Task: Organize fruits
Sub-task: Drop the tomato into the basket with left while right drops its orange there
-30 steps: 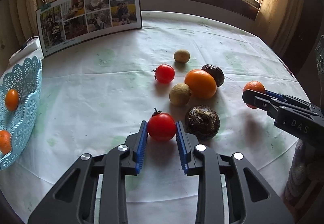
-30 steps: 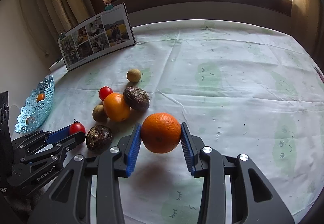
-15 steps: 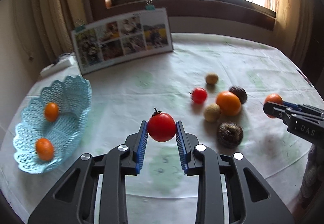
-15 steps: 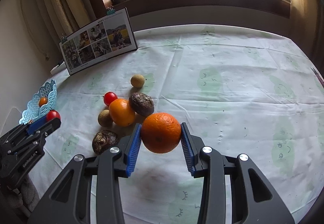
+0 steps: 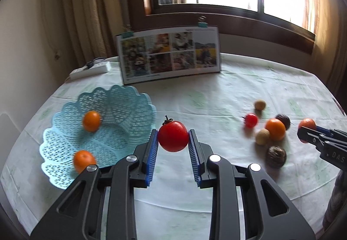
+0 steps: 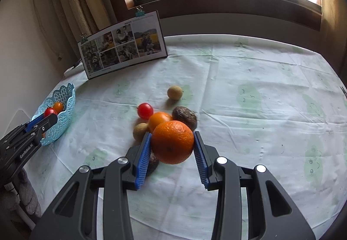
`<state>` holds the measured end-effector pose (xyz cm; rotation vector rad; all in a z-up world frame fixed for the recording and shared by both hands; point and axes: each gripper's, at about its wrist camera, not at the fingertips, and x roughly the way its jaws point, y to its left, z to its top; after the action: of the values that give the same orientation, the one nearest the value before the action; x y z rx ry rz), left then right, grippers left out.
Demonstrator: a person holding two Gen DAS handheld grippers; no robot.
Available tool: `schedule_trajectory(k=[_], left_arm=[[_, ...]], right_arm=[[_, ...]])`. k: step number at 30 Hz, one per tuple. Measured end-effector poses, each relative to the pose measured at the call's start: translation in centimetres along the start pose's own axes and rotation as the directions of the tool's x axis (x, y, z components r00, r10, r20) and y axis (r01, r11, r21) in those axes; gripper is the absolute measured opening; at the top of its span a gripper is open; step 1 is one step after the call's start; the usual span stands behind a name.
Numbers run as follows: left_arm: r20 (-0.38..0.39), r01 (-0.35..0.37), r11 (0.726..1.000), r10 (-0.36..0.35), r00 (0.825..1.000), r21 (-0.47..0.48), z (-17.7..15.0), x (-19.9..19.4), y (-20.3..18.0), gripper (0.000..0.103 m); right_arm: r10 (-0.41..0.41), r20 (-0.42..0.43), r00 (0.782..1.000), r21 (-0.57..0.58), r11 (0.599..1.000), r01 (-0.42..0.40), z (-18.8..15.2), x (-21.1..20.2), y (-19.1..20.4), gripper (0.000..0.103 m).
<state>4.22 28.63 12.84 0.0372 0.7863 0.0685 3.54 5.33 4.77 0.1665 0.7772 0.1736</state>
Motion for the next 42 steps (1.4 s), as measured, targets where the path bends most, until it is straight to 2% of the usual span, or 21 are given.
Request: schedule_trajectory(k=[9,17,19,20,21,22,24,32,37,42], left_arm=[[-0.014,-0.082,0.992,0.081,0.997,-0.095,0.0,1.2,5.4,0.029],[-0.027,-0.119,0.983,0.117,0.993,-0.141,-0.4,1.8,8.4,0.029],[-0.028,-0.124,0.98,0.121,0.992,-0.153,-0.4,1.7,9.0,0.042],[-0.023,-0.128,0.978,0.126,0.992,-0.167,-0.4,1.6,9.5,0.061],[-0.013,-0.136,0.975,0.136,0.991,-0.177,-0.3,1.4,9.8,0.075],[0.0,-0.15,0.971,0.152,0.988,-0.186,-0.3,1.1,10.2,0.077],[0.022,-0.17,0.965,0.178,0.984,-0.2,-0.2,0.5,10.9,0.078],[0.017,-0.219,0.942,0.23,0.973,-0.254,-0.5,-0.5,14.4,0.083],[0.006,-0.233,0.937,0.243,0.97,-0.261,-1.4,-1.1,15.5,0.084],[0.003,-0.241,0.932,0.251,0.968,-0.27,-2.1,-1.6,16.3,0.09]], right_arm=[[0.015,-0.003,1.0,-0.029,0.999,-0.015,0.2,0.2,2.3,0.039],[0.033,-0.005,0.999,-0.061,0.998,-0.033,0.4,0.5,4.4,0.039],[0.04,-0.005,0.999,-0.07,0.997,-0.041,0.5,0.6,5.0,0.039],[0.044,-0.005,0.999,-0.075,0.996,-0.045,0.6,0.6,5.4,0.039],[0.051,-0.004,0.999,-0.081,0.995,-0.051,0.7,0.6,5.8,0.039],[0.055,-0.003,0.998,-0.086,0.995,-0.055,0.7,0.6,6.2,0.039],[0.064,-0.002,0.998,-0.099,0.993,-0.064,0.9,0.7,7.0,0.039],[0.141,0.004,0.99,-0.164,0.977,-0.138,2.1,1.3,11.9,0.039],[0.215,-0.002,0.977,-0.217,0.953,-0.21,2.9,2.2,16.2,0.039],[0.265,-0.038,0.963,-0.246,0.932,-0.266,3.4,3.9,19.9,0.039]])
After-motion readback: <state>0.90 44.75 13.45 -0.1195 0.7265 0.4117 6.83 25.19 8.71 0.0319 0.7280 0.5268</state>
